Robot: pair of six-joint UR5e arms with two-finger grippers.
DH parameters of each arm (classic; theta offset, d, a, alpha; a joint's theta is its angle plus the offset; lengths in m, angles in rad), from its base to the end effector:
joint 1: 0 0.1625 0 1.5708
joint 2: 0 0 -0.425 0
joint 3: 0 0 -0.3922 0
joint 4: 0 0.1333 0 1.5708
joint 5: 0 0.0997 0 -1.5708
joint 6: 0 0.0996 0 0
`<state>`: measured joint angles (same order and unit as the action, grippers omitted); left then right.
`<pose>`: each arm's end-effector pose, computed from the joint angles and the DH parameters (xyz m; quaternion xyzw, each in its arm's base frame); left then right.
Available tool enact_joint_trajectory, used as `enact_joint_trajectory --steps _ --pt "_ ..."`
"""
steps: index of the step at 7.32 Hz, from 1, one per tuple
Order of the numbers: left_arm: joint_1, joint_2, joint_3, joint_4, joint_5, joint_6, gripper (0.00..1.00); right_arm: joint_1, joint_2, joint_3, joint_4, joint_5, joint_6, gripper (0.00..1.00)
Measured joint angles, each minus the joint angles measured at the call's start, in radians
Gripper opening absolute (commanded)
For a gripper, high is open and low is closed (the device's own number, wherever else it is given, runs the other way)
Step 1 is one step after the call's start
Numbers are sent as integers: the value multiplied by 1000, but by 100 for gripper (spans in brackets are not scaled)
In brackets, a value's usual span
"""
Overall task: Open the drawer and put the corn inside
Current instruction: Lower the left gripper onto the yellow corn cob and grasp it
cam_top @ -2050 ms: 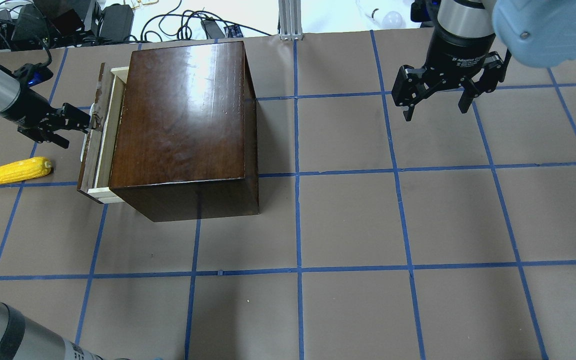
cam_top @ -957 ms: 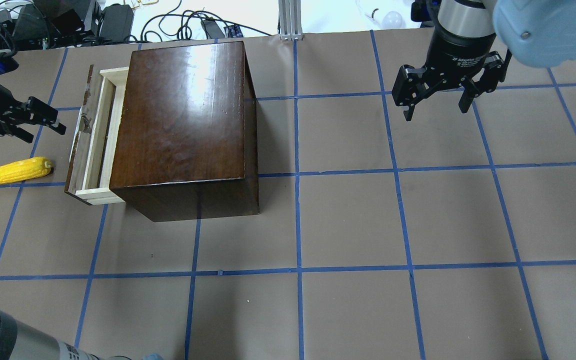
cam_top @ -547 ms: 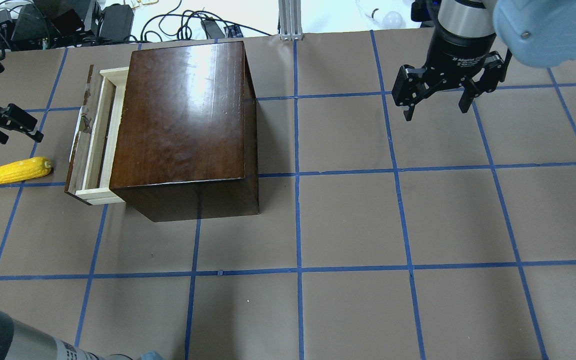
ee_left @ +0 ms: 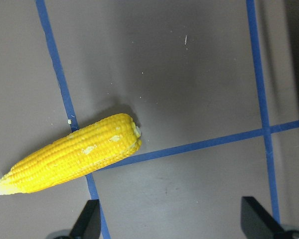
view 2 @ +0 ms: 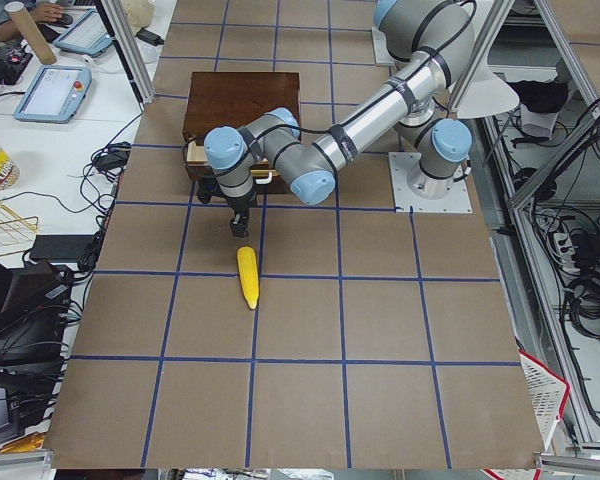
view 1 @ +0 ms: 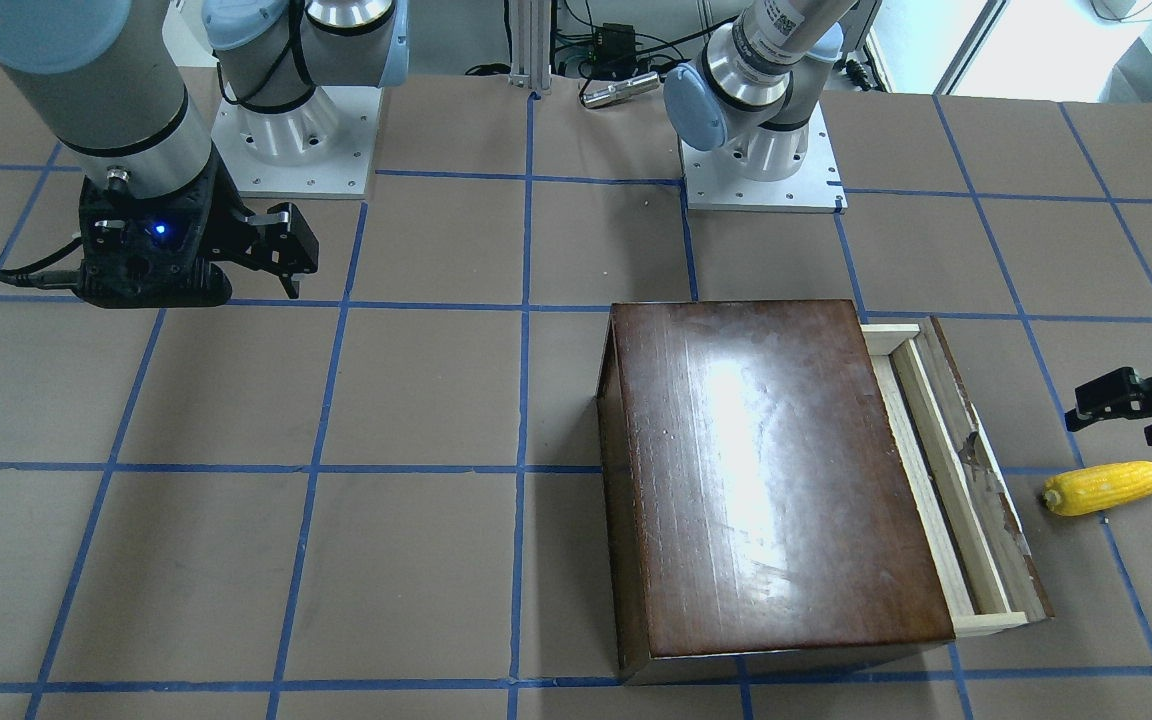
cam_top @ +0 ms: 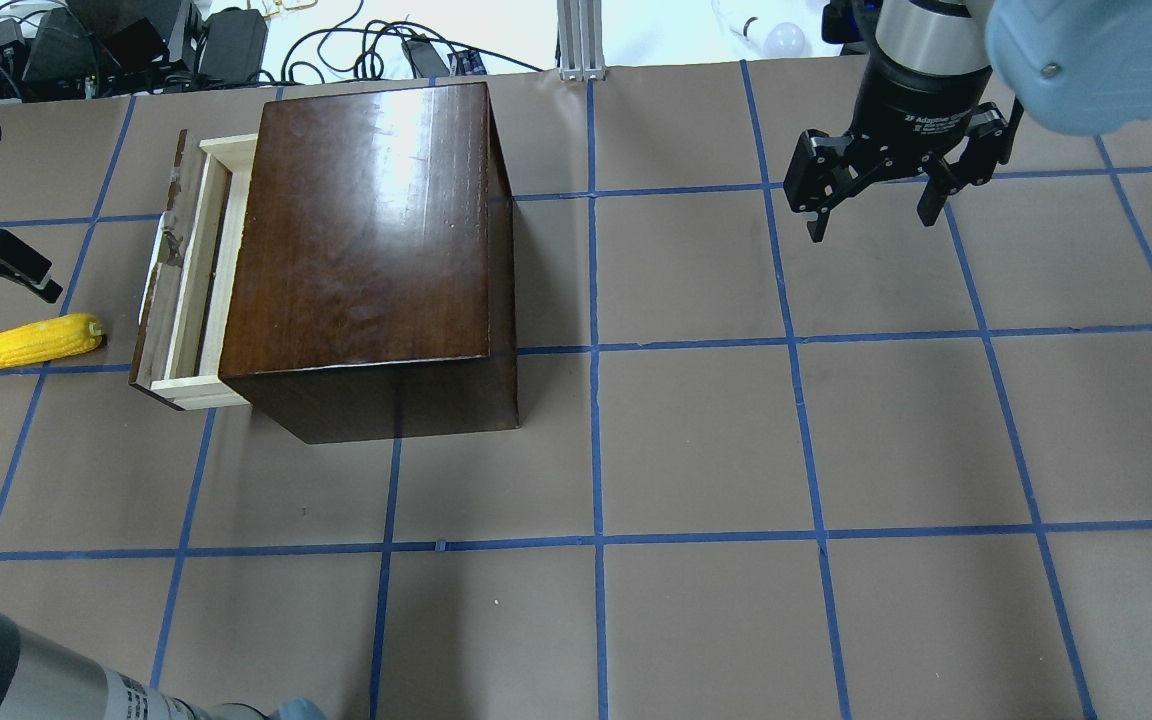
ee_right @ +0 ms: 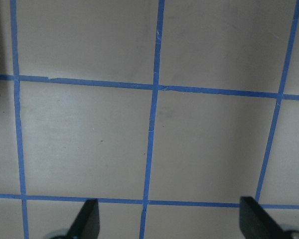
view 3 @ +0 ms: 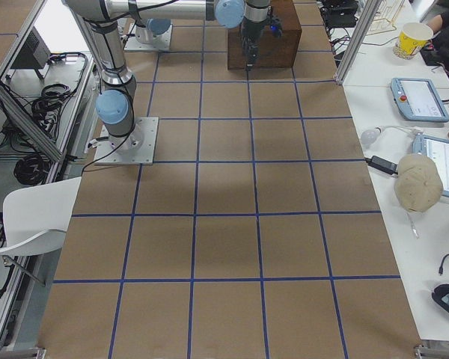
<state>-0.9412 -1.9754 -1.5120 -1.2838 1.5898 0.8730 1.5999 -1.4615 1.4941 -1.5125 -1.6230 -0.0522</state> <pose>0.2647 -0.5865 0.3150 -0.1216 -0.9921 -0.0280 0.0131 0.1434 -0.5247 0.4641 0.0418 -0.9978 -0.0457 0.0255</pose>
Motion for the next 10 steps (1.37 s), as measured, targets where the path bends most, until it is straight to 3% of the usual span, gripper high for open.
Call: enact_joint_trajectory --steps 4,10 --pt "15 -31 -9 50 84 330 100 0 0 0 0 0 0 100" --pt "87 -148 -9 193 18 1101 100 0 1 0 0 0 0 100"
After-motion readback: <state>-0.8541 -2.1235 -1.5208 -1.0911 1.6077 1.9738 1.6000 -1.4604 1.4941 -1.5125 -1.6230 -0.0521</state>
